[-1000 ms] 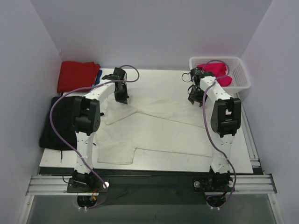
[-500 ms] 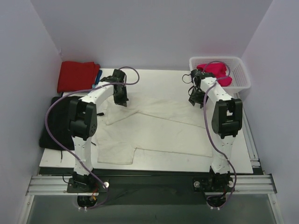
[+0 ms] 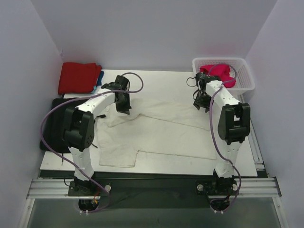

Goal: Fold and stack the t-shirts
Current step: Fold the flattened tshirt in 1/3 of the way

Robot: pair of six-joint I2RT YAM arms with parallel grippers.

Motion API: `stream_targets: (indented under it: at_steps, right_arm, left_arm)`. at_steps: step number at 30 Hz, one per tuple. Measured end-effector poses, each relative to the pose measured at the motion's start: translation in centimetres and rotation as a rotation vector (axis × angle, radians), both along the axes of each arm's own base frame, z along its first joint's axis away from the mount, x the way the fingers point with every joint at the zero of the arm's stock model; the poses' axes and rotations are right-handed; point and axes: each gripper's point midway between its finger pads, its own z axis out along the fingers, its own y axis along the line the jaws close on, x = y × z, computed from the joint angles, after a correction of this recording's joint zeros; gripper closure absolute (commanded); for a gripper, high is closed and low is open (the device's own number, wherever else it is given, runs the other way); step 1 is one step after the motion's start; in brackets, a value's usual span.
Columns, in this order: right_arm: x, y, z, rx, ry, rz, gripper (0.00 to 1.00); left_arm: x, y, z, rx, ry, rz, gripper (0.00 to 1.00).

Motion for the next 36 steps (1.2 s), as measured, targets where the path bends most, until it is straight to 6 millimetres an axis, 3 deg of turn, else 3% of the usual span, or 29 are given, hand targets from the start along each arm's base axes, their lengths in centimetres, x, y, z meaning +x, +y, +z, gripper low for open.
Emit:
stream_targets:
  at_steps: [7, 11, 15, 19, 27, 31, 36]
  right_arm:
    - [-1.0, -0.3, 0.4, -0.008, 0.001, -0.002, 0.58]
    - [-1.4, -0.4, 0.1, -0.015, 0.012, -0.004, 0.58]
    - [-1.6, -0.5, -0.1, -0.017, 0.019, -0.005, 0.58]
    - [-1.7, -0.5, -0.2, -0.018, 0.022, -0.006, 0.58]
    - [-1.9, 0.6, -0.4, -0.012, 0.028, 0.022, 0.58]
    - [-3.0, 2.0, -1.5, 0.009, 0.061, 0.055, 0.58]
    - [-4.5, 3.2, -3.1, 0.054, 0.115, 0.073, 0.58]
  left_arm:
    - [-3.5, -0.5, -0.5, 0.004, 0.035, -0.02, 1.0]
    - [-5.9, -1.0, -1.9, 0.017, 0.082, -0.044, 0.65]
    - [-8.3, -1.6, -3.1, 0.03, 0.128, -0.08, 0.55]
    - [-9.3, -1.8, -2.7, 0.02, 0.127, -0.1, 0.49]
    - [-7.6, -0.8, -1.1, 0.047, 0.05, -0.058, 0.46]
    - [-4.7, 0.3, -0.3, 0.069, 0.007, 0.004, 0.46]
    - [-2.6, 3.1, -1.8, 0.108, 0.028, 0.092, 0.46]
